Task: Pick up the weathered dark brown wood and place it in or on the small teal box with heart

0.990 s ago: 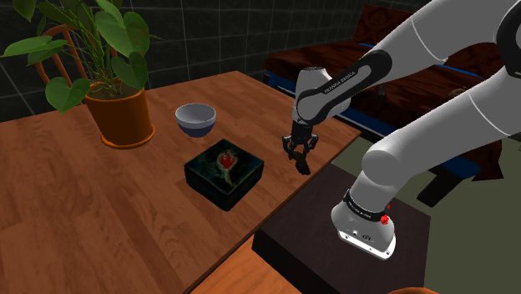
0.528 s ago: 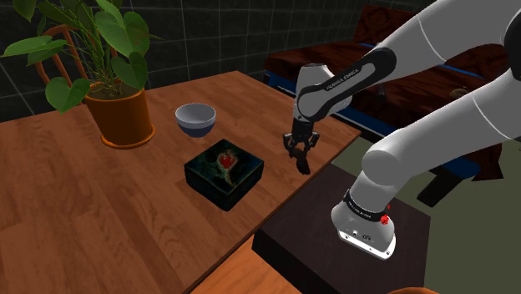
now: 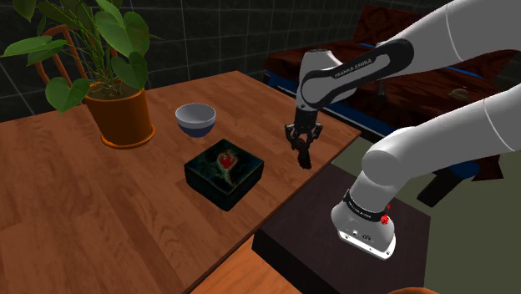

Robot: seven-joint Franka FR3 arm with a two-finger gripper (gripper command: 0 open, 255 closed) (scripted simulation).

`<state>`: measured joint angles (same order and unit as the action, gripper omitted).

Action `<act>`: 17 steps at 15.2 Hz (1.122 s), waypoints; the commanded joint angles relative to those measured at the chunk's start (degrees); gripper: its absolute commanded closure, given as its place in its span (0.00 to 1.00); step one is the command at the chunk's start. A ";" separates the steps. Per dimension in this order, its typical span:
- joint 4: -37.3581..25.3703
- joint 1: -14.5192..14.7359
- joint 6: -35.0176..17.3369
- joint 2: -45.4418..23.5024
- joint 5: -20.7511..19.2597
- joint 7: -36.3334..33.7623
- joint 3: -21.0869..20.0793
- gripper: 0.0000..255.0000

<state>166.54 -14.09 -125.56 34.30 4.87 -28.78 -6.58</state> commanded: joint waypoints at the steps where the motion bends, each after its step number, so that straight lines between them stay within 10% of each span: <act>1: -0.87 0.07 2.38 1.46 -0.02 -0.09 0.06 1.00; 17: -9.51 -0.12 18.17 8.63 -0.81 -0.14 1.02 1.00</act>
<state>157.71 -14.12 -108.28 42.73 4.19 -29.01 -5.69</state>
